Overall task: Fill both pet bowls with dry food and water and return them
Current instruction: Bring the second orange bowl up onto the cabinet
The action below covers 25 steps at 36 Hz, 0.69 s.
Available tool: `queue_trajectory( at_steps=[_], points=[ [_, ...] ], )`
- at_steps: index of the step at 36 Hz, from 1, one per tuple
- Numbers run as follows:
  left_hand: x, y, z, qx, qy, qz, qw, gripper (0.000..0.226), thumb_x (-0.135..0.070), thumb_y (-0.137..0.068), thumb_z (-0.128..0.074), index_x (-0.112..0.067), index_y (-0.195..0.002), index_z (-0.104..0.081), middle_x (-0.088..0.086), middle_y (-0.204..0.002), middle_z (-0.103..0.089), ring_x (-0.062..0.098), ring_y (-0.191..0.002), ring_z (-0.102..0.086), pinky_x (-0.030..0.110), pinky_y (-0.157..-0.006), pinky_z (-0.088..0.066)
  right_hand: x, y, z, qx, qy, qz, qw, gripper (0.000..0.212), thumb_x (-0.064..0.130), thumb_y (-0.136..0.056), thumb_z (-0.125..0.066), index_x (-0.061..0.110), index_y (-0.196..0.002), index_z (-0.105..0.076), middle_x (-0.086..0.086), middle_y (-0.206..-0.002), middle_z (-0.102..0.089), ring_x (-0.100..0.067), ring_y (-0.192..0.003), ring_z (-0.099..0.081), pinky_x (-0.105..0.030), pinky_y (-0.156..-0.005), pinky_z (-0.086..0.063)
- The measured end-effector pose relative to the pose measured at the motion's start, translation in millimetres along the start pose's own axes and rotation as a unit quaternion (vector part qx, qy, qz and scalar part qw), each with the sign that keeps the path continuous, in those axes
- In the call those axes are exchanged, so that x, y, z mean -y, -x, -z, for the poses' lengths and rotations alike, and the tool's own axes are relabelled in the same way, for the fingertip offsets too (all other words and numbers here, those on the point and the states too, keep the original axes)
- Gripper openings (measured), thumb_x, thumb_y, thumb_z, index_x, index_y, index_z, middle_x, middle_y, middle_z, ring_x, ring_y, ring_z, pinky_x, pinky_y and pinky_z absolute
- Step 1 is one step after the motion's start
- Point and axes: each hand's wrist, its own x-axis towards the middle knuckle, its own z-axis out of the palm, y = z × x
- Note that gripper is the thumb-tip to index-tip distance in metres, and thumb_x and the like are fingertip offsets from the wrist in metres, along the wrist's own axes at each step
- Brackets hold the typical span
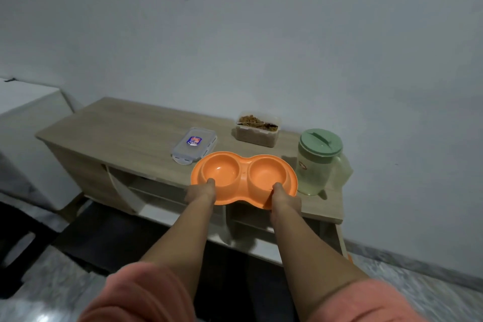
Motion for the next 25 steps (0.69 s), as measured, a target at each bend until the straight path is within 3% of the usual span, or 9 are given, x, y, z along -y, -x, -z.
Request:
queue_trajectory(
  at_steps=[10, 20, 25],
  points=[
    [-21, -55, -31, 0.020, -0.035, 0.004, 0.999, 0.064, -0.031, -0.087, -0.065, -0.003, -0.137, -0.038, 0.023, -0.134, -0.050, 0.041, -0.114, -0.056, 0.047, -0.093, -0.050, 8, -40, -35, -0.058, 0.038, -0.031, 0.997, 0.059, 0.045, -0.080, -0.062, 0.008, -0.125, -0.052, -0.017, -0.121, -0.056, -0.035, -0.098, -0.060, -0.045, -0.086, -0.053],
    [-29, -116, -47, 0.053, -0.130, -0.012, 0.990, 0.059, -0.043, -0.078, -0.068, -0.005, -0.121, -0.055, 0.018, -0.110, -0.064, 0.036, -0.097, -0.063, 0.045, -0.090, -0.054, 6, -55, -63, -0.105, 0.048, -0.050, 0.992, 0.051, 0.041, -0.082, -0.065, 0.004, -0.116, -0.055, -0.017, -0.108, -0.062, -0.033, -0.097, -0.061, -0.043, -0.085, -0.053],
    [-36, -135, -47, 0.076, -0.177, -0.025, 0.981, 0.059, -0.046, -0.077, -0.067, -0.003, -0.117, -0.058, 0.017, -0.109, -0.065, 0.034, -0.097, -0.064, 0.043, -0.090, -0.054, 5, -60, -79, -0.132, 0.051, -0.036, 0.989, 0.060, 0.040, -0.079, -0.067, 0.009, -0.127, -0.048, -0.018, -0.117, -0.058, -0.035, -0.100, -0.059, -0.043, -0.079, -0.050]
  ],
)
